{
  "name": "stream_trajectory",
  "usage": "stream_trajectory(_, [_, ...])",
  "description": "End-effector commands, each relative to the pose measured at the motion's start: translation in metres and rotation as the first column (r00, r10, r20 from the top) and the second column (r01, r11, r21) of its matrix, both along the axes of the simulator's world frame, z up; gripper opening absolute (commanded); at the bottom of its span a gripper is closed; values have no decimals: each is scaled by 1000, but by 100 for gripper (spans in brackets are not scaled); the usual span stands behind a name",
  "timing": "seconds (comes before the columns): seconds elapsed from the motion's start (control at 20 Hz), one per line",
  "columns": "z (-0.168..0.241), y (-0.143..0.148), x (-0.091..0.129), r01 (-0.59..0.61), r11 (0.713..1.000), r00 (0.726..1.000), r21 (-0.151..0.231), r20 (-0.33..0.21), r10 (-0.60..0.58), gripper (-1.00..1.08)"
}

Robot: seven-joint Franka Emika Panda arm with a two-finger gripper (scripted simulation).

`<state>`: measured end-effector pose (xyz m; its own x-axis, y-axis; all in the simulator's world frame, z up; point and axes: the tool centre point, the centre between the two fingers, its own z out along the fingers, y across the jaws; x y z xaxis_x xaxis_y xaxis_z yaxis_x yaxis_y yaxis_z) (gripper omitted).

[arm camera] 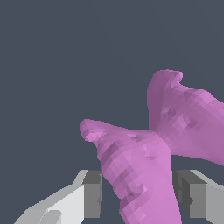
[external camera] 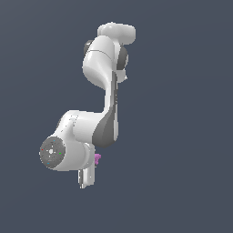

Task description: Pick up the object and move it to a goal position.

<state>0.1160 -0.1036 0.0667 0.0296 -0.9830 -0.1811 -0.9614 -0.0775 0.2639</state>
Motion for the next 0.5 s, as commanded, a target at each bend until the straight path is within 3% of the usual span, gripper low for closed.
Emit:
stream_trajectory(0.0, [12,4,6,-5,1000,1000,0,21,5,-100])
stream_trajectory(0.45, [12,6,5,-2,1000,1000,1,22,2,-100])
